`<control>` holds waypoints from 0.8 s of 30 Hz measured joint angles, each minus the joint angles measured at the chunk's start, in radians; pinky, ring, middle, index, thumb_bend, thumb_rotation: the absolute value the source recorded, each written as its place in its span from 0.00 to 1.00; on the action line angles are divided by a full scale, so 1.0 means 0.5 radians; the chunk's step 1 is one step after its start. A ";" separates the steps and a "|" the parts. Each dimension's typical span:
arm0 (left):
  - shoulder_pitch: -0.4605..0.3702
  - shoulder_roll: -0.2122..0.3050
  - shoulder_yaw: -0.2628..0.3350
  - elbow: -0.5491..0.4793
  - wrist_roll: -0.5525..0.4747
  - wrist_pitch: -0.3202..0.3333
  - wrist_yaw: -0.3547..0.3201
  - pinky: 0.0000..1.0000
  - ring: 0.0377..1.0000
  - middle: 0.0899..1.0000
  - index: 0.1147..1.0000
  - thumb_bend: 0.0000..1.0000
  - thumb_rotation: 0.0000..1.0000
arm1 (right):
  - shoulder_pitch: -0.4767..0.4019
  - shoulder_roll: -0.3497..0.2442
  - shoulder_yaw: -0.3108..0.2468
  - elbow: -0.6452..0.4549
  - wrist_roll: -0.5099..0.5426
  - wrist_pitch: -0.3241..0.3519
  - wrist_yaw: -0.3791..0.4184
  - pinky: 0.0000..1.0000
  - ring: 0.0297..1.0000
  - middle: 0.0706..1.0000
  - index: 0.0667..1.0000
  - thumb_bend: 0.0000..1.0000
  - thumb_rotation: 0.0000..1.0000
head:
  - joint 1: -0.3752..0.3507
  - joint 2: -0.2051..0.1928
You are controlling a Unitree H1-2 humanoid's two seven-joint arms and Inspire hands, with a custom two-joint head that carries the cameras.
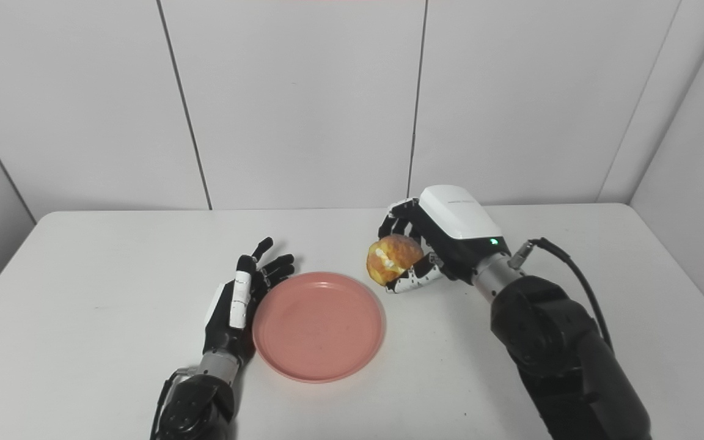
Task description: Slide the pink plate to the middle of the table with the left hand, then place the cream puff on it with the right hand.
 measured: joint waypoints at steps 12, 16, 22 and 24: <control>-0.014 -0.051 -0.022 0.019 0.049 0.000 0.042 0.79 0.79 0.75 0.87 0.81 0.97 | -0.057 0.064 0.134 0.090 -0.064 -0.018 -0.015 0.37 0.42 0.50 0.43 0.52 0.00 | 0.055 0.000; -0.014 -0.051 -0.028 0.020 0.055 0.000 0.044 0.80 0.80 0.76 0.87 0.81 0.99 | -0.065 0.086 0.153 0.146 -0.068 -0.042 -0.020 0.38 0.42 0.50 0.42 0.52 0.00 | 0.068 -0.006; -0.013 -0.050 -0.034 0.019 0.073 0.000 0.046 0.80 0.79 0.76 0.88 0.80 0.98 | -0.068 0.152 0.178 0.210 -0.040 -0.048 -0.020 0.44 0.44 0.50 0.41 0.52 0.00 | 0.065 0.000; -0.012 -0.051 -0.033 0.017 0.073 0.000 0.046 0.80 0.79 0.76 0.88 0.79 0.98 | -0.068 0.179 0.192 0.233 -0.040 -0.048 -0.019 0.42 0.44 0.50 0.41 0.52 0.00 | 0.065 0.003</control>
